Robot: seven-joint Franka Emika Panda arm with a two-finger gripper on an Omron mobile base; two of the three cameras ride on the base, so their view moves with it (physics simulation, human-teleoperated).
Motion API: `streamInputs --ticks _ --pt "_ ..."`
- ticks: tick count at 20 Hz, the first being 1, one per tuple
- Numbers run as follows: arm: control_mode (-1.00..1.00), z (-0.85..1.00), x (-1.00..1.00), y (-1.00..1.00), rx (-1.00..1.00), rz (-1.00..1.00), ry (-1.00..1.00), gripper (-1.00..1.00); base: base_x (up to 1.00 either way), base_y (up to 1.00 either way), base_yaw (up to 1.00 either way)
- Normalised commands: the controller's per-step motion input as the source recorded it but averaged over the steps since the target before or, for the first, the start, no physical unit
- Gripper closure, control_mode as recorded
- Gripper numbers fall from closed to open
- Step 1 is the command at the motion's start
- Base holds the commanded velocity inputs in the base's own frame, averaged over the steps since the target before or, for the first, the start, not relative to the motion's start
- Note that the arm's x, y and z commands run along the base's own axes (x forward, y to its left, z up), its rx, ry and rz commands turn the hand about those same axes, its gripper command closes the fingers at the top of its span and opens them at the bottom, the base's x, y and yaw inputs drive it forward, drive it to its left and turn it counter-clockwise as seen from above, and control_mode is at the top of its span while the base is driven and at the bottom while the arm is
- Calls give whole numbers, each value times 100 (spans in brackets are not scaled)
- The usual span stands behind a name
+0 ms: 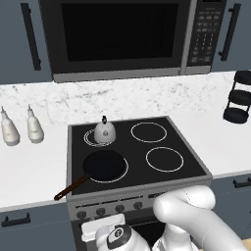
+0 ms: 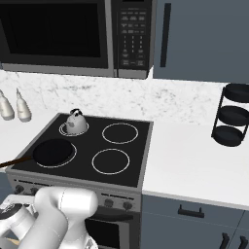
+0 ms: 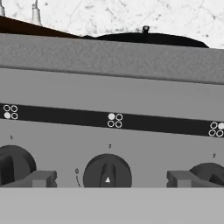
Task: Pick the kettle from the counter and place it on a stove burner. Then turn the burner on.
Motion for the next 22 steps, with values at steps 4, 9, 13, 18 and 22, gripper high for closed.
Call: streamInputs --ticks 4,9,13,18,22 --pt "-100 0 0 0 2 0 2 -100 0 0 0" --pt "-100 0 14 -1 1 0 6 -100 0 0 0" --pt "-100 0 22 -1 0 0 7 -100 0 0 0" --pt "-100 -15 12 -3 0 0 4 -100 0 0 0" --pt "-100 -26 11 0 0 0 4 -100 0 0 0"
